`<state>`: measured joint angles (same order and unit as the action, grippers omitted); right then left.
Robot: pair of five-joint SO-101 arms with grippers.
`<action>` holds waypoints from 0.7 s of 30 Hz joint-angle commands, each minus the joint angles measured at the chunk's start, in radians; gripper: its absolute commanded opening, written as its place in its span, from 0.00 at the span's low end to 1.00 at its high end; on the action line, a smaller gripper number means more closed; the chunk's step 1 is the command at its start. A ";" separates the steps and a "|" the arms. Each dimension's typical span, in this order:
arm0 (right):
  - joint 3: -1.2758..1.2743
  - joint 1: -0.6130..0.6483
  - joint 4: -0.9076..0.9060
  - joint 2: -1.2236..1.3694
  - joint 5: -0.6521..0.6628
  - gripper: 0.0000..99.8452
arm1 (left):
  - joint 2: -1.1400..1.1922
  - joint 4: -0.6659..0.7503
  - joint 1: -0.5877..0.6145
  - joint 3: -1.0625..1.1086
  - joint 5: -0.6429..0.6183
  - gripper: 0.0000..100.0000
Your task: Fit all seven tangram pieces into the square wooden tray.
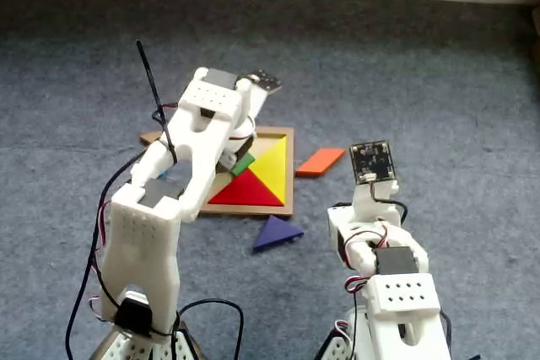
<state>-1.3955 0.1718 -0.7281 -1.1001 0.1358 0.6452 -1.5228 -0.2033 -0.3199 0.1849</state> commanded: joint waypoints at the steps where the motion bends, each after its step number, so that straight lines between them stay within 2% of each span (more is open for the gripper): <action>1: 0.010 -0.008 0.024 -0.016 0.014 0.01 | -0.061 0.049 -0.007 -0.002 -0.012 0.00; 12: 0.010 -0.008 0.024 -0.016 0.014 0.01 | -0.067 0.081 -0.010 -0.001 -0.014 0.00; 19: 0.010 -0.008 0.024 -0.016 0.014 0.01 | -0.124 0.005 -0.010 -0.001 -0.017 0.00; 21: 0.010 -0.008 0.024 -0.016 0.014 0.01 | -0.165 0.003 -0.010 -0.001 -0.063 0.00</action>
<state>-1.3955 0.1718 -0.7281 -1.1001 0.1358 0.5854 -1.4998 -0.2048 -0.3122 0.1711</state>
